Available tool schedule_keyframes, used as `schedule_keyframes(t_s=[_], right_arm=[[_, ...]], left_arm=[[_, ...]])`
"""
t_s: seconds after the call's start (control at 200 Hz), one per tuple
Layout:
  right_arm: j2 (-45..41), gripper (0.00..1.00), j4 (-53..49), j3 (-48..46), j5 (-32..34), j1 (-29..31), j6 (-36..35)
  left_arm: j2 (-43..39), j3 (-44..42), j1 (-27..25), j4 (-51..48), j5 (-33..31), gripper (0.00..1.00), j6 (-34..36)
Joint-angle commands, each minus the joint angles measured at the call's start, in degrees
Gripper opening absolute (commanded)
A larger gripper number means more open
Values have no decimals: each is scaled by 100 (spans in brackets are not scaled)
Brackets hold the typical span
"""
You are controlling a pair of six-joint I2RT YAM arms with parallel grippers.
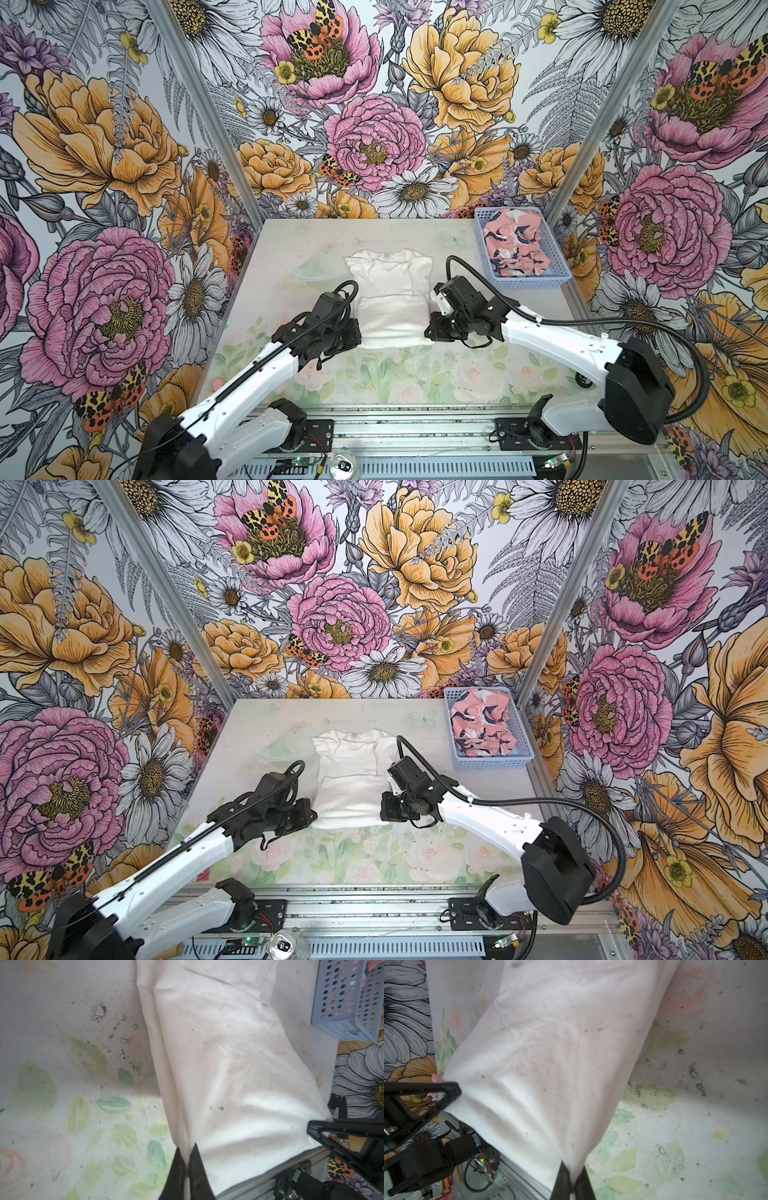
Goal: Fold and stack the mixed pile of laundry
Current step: 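Grasp the folded edge nearest the robot with both grippers and pull it closer, then fold the held edge away from the robot over the white shirt with both grippers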
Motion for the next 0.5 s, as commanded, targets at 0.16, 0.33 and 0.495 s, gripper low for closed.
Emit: schedule_keyframes(t_s=[0.16,0.33,0.495], right_arm=[[-1479,0,-1184,-164,460,1147,1409],[-1627,0,-1438,134,645,1153,1609],[-1010,0,-1268,272,477,120,1002]], left_arm=[[-1470,424,-1818,-2119,-1412,0,-2125],[-1175,963,-2277,-2371,-1790,0,-2340],[-444,1023,-747,-1647,-927,0,-1116]])
